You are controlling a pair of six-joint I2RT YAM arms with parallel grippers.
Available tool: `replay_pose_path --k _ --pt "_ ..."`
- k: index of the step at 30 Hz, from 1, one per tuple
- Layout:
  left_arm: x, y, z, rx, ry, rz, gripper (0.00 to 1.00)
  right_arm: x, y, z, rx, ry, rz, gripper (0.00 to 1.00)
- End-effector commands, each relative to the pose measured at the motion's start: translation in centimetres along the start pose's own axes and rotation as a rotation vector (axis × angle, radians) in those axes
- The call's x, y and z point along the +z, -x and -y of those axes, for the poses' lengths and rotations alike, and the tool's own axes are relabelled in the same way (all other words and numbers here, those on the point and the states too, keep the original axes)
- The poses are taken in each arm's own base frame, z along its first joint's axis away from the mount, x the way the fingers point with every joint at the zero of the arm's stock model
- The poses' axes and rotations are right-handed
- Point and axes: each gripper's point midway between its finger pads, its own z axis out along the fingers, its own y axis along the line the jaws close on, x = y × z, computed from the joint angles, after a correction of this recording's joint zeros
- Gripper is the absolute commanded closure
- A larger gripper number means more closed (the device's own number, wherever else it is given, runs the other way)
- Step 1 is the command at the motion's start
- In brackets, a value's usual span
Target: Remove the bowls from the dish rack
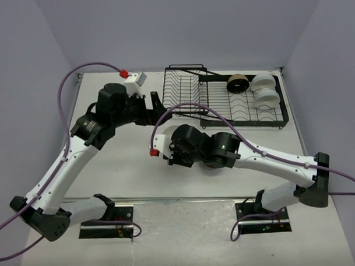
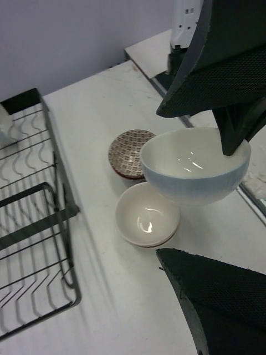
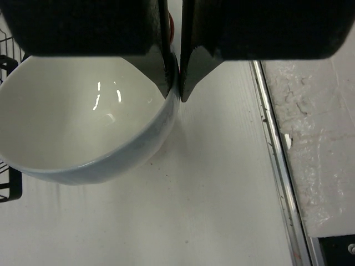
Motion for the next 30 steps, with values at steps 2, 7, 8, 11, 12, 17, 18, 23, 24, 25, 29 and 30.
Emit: replay_pose_path --k 2,7,8,11,12,17,18,23,24,25,29,30 --pt "0.0 -3.1 4.1 0.04 -0.166 -0.128 0.0 -1.1 1.8 2.1 -0.032 -0.075 -0.018 1.0" --pt "1.4 -5.3 3.4 0.059 -0.101 -0.182 0.1 -2.1 2.3 3.3 -0.024 -0.14 -0.012 1.0" --pt "1.6 -5.6 3.2 0.062 -0.092 -0.188 0.17 -2.5 2.4 3.7 -0.024 -0.165 -0.014 1.0" --pt "2.3 -6.7 2.0 0.068 -0.051 -0.209 0.34 -3.2 2.5 4.2 -0.029 -0.195 -0.017 1.0" --pt "2.6 -7.2 1.6 0.067 -0.041 -0.224 0.36 -3.2 2.6 4.2 -0.03 -0.193 -0.018 1.0" --pt "3.5 -8.1 0.3 0.089 0.01 -0.243 0.36 -3.0 2.6 4.2 -0.04 -0.197 -0.042 1.0" --pt "3.5 -8.0 0.0 0.094 0.028 -0.24 0.36 -2.9 2.6 4.2 -0.041 -0.198 -0.044 1.0" --pt "3.8 -8.1 -0.6 0.119 0.052 -0.245 0.79 -2.7 3.4 4.5 -0.044 -0.204 -0.042 1.0" --pt "3.8 -8.1 -0.6 0.12 0.053 -0.246 0.88 -2.6 3.5 4.7 -0.046 -0.212 -0.049 1.0" --pt "3.9 -8.0 -0.5 0.122 0.051 -0.244 1.0 -2.7 3.7 4.9 -0.047 -0.22 -0.049 1.0" --pt "3.6 -7.4 -0.7 0.128 0.066 -0.217 1.0 -2.1 3.2 5.7 -0.056 -0.267 -0.101 1.0" --pt "3.5 -7.1 -0.9 0.132 0.082 -0.204 1.0 -2.1 3.3 5.8 -0.054 -0.269 -0.095 1.0"
